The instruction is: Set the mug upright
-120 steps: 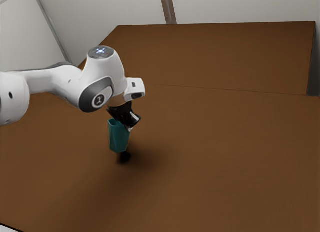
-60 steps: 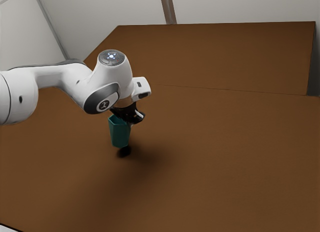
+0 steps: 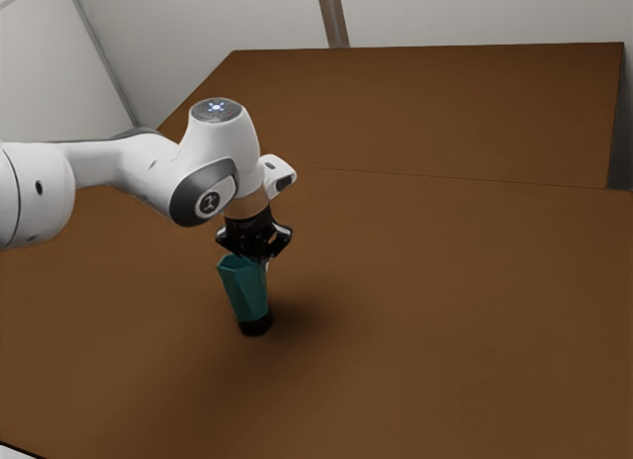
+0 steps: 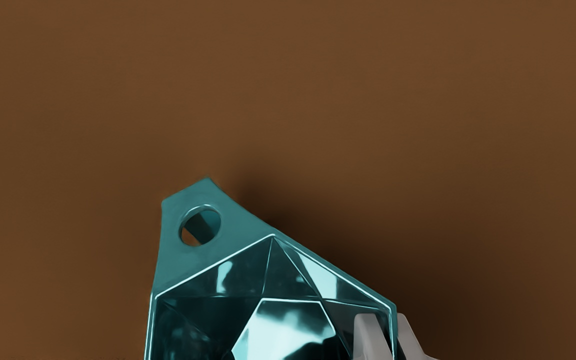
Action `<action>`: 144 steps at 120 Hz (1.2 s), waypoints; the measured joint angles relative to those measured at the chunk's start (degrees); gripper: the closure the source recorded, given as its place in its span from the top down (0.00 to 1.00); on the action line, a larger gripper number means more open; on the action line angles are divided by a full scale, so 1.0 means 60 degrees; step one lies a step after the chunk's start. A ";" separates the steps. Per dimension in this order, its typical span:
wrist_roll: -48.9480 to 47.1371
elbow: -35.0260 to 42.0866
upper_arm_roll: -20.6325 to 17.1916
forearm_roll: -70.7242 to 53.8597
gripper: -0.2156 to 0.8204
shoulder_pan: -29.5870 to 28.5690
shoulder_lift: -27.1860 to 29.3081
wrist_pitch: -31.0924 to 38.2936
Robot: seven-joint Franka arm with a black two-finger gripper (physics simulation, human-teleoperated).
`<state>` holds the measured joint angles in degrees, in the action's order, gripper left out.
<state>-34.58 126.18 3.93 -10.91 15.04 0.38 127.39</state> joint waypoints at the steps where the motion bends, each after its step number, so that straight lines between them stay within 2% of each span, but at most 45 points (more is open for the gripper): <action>1: -0.0024 0.0001 0.0001 0.0001 0.03 0.0005 0.0000 -0.0002; 27: -0.0543 0.0004 0.0007 -0.0043 0.03 0.0143 0.0052 0.0017; 65: -0.1038 0.0302 0.0093 -0.0082 0.03 0.0444 0.0649 0.0012; 83: -0.1233 0.0264 0.0263 -0.0330 0.03 0.0296 0.0296 0.0385; 113: -0.1492 0.0047 0.0289 -0.0403 0.03 0.0041 -0.0403 0.1742; 144: -0.1680 -0.0106 0.0286 -0.0375 0.03 0.0467 -0.0661 0.2360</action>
<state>-44.65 125.54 5.65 -13.16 17.85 -3.59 141.55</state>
